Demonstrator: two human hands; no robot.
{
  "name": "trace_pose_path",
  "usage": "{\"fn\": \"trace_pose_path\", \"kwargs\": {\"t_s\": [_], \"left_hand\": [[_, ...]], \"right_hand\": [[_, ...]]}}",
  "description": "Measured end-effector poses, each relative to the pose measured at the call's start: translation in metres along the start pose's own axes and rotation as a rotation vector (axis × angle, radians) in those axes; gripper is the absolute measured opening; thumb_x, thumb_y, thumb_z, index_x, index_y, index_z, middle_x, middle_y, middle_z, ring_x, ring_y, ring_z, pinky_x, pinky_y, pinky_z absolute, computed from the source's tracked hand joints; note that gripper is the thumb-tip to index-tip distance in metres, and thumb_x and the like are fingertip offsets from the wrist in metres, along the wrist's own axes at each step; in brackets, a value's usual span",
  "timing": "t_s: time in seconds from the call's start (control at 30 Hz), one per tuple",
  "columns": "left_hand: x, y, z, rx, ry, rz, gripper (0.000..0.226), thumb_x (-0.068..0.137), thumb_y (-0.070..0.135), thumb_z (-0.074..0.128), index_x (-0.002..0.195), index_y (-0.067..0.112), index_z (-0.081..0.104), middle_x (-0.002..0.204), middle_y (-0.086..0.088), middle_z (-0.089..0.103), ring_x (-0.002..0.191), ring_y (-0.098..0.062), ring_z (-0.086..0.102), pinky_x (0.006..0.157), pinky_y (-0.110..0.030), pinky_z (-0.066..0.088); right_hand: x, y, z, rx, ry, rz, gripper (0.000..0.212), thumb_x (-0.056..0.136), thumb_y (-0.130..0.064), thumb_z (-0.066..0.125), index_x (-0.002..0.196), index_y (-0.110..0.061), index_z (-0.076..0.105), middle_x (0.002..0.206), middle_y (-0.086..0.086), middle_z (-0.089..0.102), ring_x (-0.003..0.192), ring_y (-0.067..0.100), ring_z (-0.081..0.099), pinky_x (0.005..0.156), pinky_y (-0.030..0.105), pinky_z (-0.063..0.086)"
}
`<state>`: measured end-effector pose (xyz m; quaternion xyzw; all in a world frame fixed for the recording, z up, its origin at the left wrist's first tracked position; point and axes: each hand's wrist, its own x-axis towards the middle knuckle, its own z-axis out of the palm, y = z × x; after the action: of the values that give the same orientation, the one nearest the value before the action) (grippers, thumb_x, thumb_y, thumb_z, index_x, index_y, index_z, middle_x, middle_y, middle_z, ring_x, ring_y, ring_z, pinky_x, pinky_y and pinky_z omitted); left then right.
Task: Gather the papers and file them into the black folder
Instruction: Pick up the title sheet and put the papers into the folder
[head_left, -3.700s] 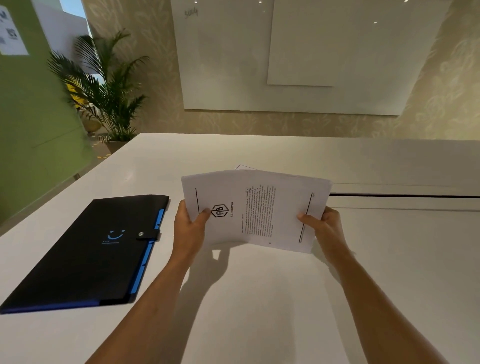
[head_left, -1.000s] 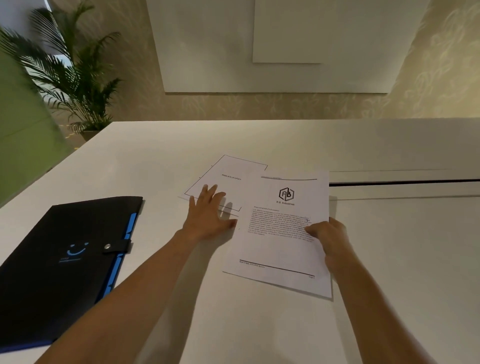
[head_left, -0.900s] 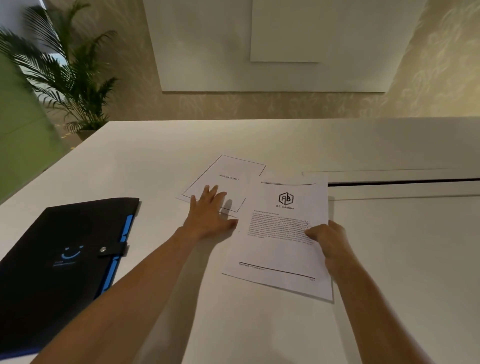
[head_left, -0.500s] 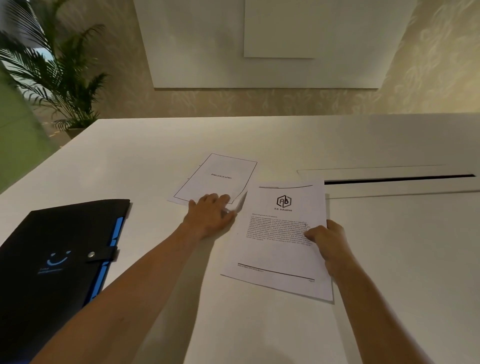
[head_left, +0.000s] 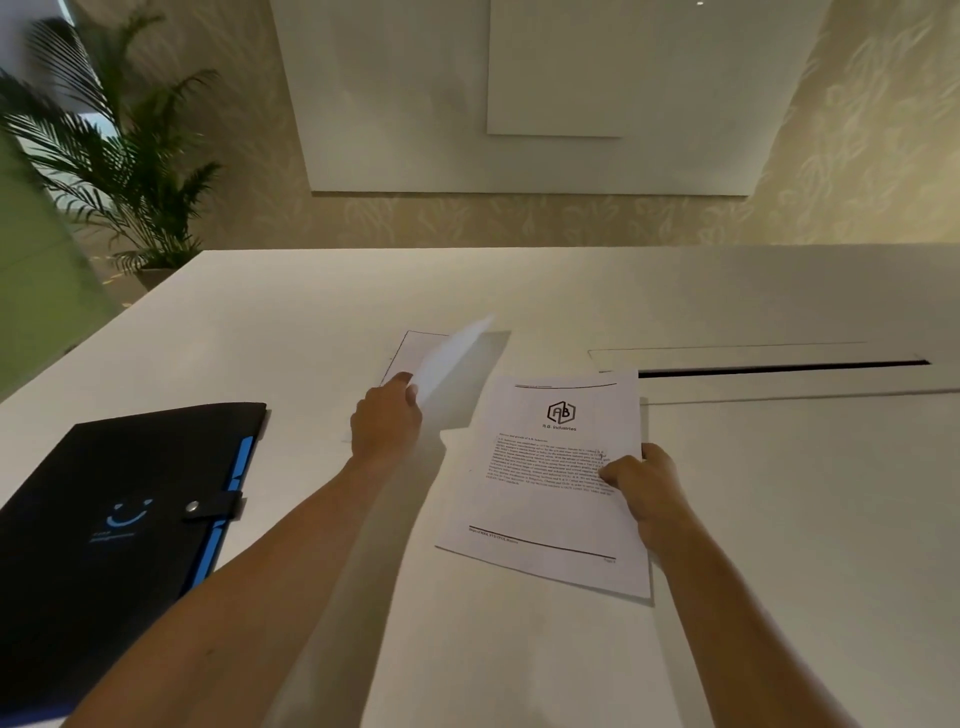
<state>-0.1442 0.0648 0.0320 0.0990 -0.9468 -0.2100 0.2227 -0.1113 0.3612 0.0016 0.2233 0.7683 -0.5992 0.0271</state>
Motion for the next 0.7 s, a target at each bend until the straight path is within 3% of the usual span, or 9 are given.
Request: {"fn": "trace_pose_path", "kwargs": {"t_s": [0.1,0.23,0.4,0.5,0.57,0.63,0.7], "left_hand": [[-0.02,0.011,-0.011,-0.067,0.158,0.129,0.028,0.101,0.021,0.04,0.115,0.009,0.061,0.081,-0.016,0.069,0.077,-0.039,0.064,0.061,-0.035,0.04],[-0.06,0.031,-0.015,-0.016,0.239,0.39,0.033,0.092,0.024,0.042,0.109,0.018,0.07,0.066,-0.004,0.071,0.05,-0.029,0.066,0.046,-0.03,0.049],[-0.115,0.054,-0.003,0.098,0.087,0.67,0.028,0.076,0.026,0.046,0.093,0.018,0.067,0.061,0.001,0.065,0.046,-0.022,0.062,0.037,-0.027,0.041],[-0.139,0.064,0.005,0.101,0.012,0.746,0.023,0.066,0.032,0.051,0.081,0.019,0.063,0.06,0.004,0.062,0.048,-0.022,0.058,0.04,-0.024,0.032],[-0.148,0.065,0.01,0.089,-0.008,0.78,0.017,0.068,0.032,0.055,0.078,0.02,0.061,0.063,0.004,0.062,0.052,-0.022,0.056,0.044,-0.025,0.032],[-0.153,0.063,0.013,0.047,-0.014,0.781,0.012,0.074,0.031,0.054,0.077,0.02,0.059,0.065,0.005,0.061,0.056,-0.021,0.054,0.047,-0.026,0.033],[-0.154,0.061,0.011,-0.004,-0.045,0.764,0.027,0.086,0.045,0.052,0.073,0.021,0.057,0.065,0.007,0.058,0.059,-0.018,0.051,0.05,-0.027,0.035]], "right_hand": [[-0.006,-0.005,0.005,-0.021,-0.001,-0.012,0.04,0.062,-0.019,0.059,0.101,-0.022,0.055,0.094,0.005,0.071,0.083,0.033,0.071,0.076,0.056,0.06],[-0.002,-0.001,0.013,-0.024,-0.028,-0.017,0.048,0.062,-0.021,0.056,0.11,-0.018,0.057,0.096,0.007,0.072,0.083,0.033,0.071,0.077,0.058,0.06],[-0.019,-0.013,0.021,0.059,-0.048,0.044,0.048,0.083,-0.057,0.047,0.104,-0.017,0.061,0.094,0.006,0.069,0.089,0.03,0.065,0.089,0.048,0.054],[-0.013,-0.009,0.022,0.086,-0.056,0.09,0.071,0.067,-0.077,0.045,0.098,-0.018,0.067,0.092,0.007,0.074,0.088,0.032,0.069,0.088,0.05,0.055],[0.004,0.006,0.022,0.112,-0.078,0.055,0.065,0.061,-0.069,0.058,0.102,-0.02,0.069,0.094,0.005,0.076,0.088,0.031,0.071,0.085,0.049,0.058],[-0.008,0.002,0.02,0.102,-0.095,0.033,0.053,0.06,-0.045,0.07,0.105,-0.016,0.066,0.1,0.01,0.074,0.092,0.032,0.071,0.083,0.047,0.059],[-0.024,-0.006,0.018,0.103,-0.13,0.004,0.038,0.069,-0.016,0.067,0.106,-0.01,0.06,0.104,0.016,0.069,0.096,0.035,0.068,0.082,0.047,0.059]]}}
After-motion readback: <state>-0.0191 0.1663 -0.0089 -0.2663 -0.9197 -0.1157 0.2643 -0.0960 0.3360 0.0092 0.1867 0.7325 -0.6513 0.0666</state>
